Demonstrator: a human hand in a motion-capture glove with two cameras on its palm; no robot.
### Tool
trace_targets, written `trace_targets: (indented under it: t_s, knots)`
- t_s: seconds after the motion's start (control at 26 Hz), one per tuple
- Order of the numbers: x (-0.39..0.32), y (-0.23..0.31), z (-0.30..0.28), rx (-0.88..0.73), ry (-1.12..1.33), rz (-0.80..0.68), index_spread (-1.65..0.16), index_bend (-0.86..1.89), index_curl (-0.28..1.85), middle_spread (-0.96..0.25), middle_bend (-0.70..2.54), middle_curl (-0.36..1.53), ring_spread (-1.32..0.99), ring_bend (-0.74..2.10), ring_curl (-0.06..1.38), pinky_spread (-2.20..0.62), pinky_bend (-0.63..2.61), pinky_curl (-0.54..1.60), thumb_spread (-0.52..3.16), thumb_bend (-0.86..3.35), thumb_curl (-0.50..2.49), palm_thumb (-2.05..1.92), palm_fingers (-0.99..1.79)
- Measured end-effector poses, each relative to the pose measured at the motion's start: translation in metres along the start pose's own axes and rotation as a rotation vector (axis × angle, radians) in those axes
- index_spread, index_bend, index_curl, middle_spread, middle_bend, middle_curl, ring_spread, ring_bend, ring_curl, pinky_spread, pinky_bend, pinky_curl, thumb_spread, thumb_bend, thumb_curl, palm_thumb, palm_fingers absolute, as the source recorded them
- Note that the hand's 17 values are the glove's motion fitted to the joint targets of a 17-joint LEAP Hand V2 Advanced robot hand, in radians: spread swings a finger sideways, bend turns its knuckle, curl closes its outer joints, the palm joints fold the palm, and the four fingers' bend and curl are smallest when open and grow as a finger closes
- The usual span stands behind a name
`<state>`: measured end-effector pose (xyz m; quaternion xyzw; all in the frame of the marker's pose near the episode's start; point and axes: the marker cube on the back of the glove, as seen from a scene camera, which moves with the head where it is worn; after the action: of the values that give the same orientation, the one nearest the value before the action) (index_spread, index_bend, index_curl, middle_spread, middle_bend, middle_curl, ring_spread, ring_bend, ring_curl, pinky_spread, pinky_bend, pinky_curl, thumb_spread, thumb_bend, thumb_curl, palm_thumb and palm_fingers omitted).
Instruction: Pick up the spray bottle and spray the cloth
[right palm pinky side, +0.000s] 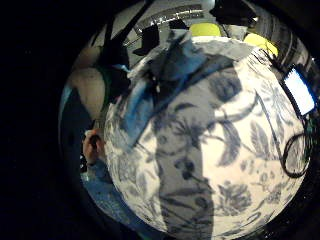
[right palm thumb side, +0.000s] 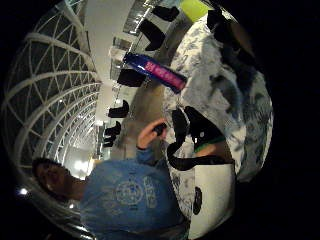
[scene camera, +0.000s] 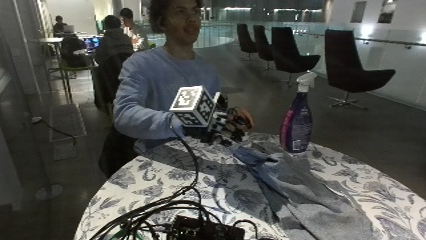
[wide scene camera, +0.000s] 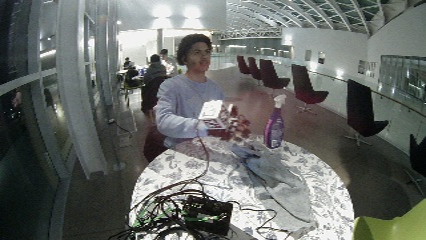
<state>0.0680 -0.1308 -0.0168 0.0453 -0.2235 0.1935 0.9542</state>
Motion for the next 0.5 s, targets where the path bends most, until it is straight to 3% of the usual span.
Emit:
trace_targets:
  t_s: [0.5]
  knots:
    - [0.079,0.078,-0.052,0.055,0.125,0.143,-0.3,0.14,0.25,-0.04,0.3,0.42,0.01,0.38,0.33,0.17,0.21,0.34,1.08,-0.02,0.43,0.77,0.84]
